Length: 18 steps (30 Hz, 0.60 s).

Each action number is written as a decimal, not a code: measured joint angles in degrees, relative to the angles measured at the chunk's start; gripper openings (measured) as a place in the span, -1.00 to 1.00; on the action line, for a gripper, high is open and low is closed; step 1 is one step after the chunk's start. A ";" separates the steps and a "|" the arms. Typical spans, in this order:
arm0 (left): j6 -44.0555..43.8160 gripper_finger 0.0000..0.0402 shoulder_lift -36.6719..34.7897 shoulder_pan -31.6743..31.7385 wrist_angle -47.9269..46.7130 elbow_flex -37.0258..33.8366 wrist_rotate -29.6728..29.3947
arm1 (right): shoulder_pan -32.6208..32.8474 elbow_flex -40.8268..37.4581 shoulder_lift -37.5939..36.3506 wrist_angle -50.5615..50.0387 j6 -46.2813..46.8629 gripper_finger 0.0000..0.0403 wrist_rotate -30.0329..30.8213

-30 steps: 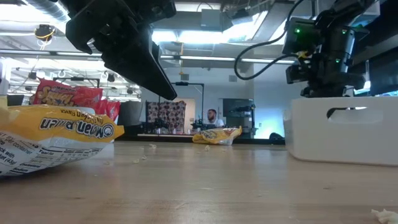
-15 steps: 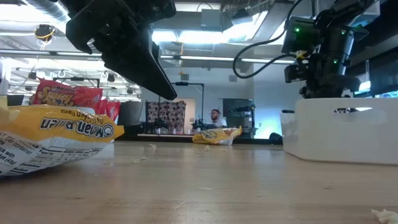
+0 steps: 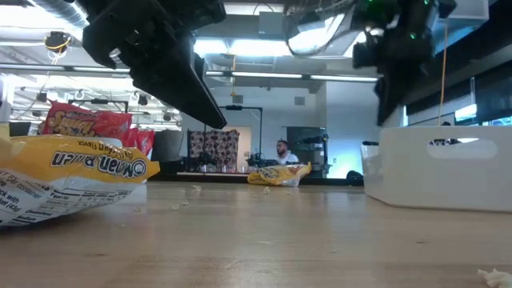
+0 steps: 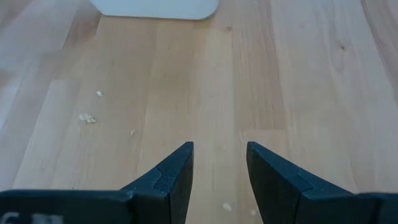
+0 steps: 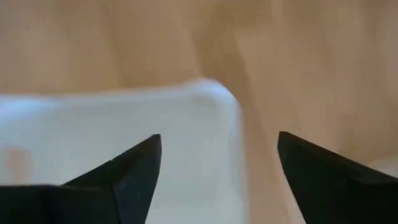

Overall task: Sort Maruchan noodles
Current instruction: Put the bottom left yellow noodle into the bottom white bin

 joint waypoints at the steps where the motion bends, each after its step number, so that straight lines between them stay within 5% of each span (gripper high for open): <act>1: -0.06 -0.29 -0.60 -0.28 -0.70 -0.08 0.31 | 0.91 0.23 0.00 2.46 1.01 0.52 -2.05; 9: -8.52 -0.29 -8.46 -4.46 -13.70 -0.06 1.43 | 12.06 -1.74 2.60 29.87 9.80 0.49 -8.49; 18: -22.99 -0.28 -8.18 -11.82 -20.01 -0.48 13.56 | 21.67 -1.75 14.04 49.72 21.85 0.47 -8.44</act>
